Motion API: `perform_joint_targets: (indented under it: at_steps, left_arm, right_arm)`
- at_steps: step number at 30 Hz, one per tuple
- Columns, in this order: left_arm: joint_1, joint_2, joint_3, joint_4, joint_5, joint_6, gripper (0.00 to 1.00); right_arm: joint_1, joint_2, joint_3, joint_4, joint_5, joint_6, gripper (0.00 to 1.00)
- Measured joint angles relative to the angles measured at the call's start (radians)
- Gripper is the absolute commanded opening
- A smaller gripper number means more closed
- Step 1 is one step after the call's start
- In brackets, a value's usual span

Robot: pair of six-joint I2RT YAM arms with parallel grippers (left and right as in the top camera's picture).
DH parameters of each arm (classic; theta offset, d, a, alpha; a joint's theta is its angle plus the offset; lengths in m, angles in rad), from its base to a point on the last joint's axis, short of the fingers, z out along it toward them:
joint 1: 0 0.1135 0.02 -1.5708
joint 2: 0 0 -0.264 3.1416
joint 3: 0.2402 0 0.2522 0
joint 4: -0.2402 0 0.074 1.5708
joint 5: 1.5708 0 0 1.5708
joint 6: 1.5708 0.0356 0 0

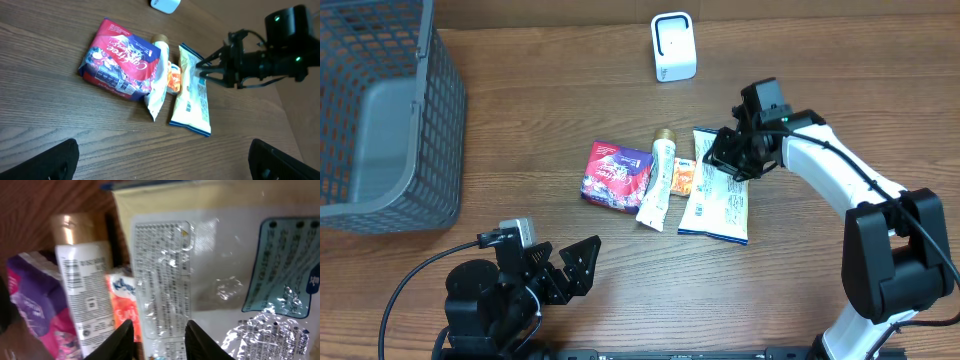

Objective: Scan the item barcode

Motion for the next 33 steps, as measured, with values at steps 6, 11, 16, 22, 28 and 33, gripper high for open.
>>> perform_joint_targets:
  at_steps: [6, 11, 16, 22, 28, 33]
  left_arm:
    - [0.000, 0.000, 0.000, 0.000, 0.000, 0.000, 1.00]
    - [0.000, 0.000, 0.000, 0.000, 0.000, 0.000, 1.00]
    - [0.000, 0.000, 0.000, 0.000, 0.000, 0.000, 1.00]
    - [0.000, 0.000, 0.000, 0.000, 0.000, 0.000, 1.00]
    - [0.000, 0.000, 0.000, 0.000, 0.000, 0.000, 1.00]
    - [0.000, 0.000, 0.000, 0.000, 0.000, 0.000, 1.00]
  right_arm:
    - [-0.005, 0.002, 0.197, -0.285, 0.072, -0.077, 0.74]
    - [-0.034, 0.002, 0.319, -0.424, 0.203, -0.178, 1.00]
    - [-0.141, 0.002, 0.318, -0.486, 0.314, -0.222, 1.00]
    - [-0.282, 0.002, 0.239, -0.466, 0.119, -0.344, 1.00]
    - [-0.286, 0.000, -0.030, -0.242, -0.128, -0.420, 1.00]
    - [-0.255, 0.000, -0.171, -0.092, -0.204, -0.352, 1.00]
